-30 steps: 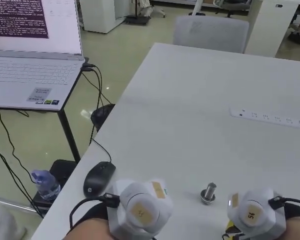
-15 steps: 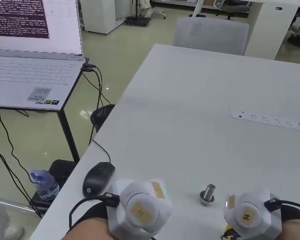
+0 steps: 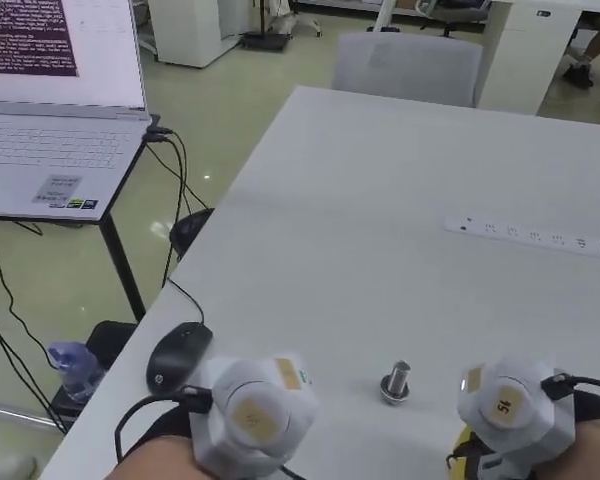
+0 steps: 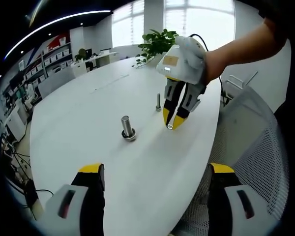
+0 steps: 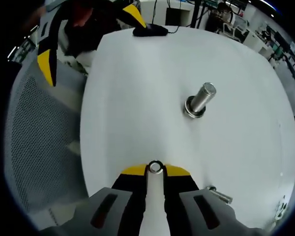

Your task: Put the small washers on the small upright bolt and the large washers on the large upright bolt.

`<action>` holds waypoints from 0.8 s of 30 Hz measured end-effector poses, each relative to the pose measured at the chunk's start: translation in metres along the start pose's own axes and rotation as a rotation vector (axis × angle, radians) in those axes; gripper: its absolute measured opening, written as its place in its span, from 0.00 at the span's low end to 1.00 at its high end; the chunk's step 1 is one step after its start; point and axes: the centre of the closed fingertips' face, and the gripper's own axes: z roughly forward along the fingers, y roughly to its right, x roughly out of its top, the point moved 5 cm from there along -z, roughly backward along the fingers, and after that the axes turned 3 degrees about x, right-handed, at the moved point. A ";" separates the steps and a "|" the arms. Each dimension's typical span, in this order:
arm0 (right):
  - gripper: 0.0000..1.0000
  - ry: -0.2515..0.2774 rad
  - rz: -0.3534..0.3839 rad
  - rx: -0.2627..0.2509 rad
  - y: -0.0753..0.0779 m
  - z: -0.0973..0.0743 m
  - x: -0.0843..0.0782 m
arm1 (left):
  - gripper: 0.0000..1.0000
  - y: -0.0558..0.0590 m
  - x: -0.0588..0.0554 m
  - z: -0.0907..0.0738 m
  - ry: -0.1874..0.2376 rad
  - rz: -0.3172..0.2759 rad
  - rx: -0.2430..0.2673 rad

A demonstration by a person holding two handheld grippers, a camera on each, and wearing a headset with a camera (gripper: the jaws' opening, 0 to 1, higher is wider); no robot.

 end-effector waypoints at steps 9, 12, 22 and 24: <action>0.13 0.041 0.060 -0.037 0.016 -0.032 -0.024 | 0.89 -0.003 0.003 0.002 0.029 0.006 0.003; 0.13 0.045 0.073 -0.047 0.019 -0.038 -0.035 | 0.89 -0.003 0.001 0.003 0.026 0.020 0.000; 0.13 0.046 0.139 -0.074 0.036 -0.052 -0.059 | 0.89 -0.002 -0.001 0.005 0.008 0.003 0.010; 0.13 0.046 0.134 -0.076 0.039 -0.053 -0.058 | 0.88 -0.003 -0.001 0.006 0.006 -0.003 0.013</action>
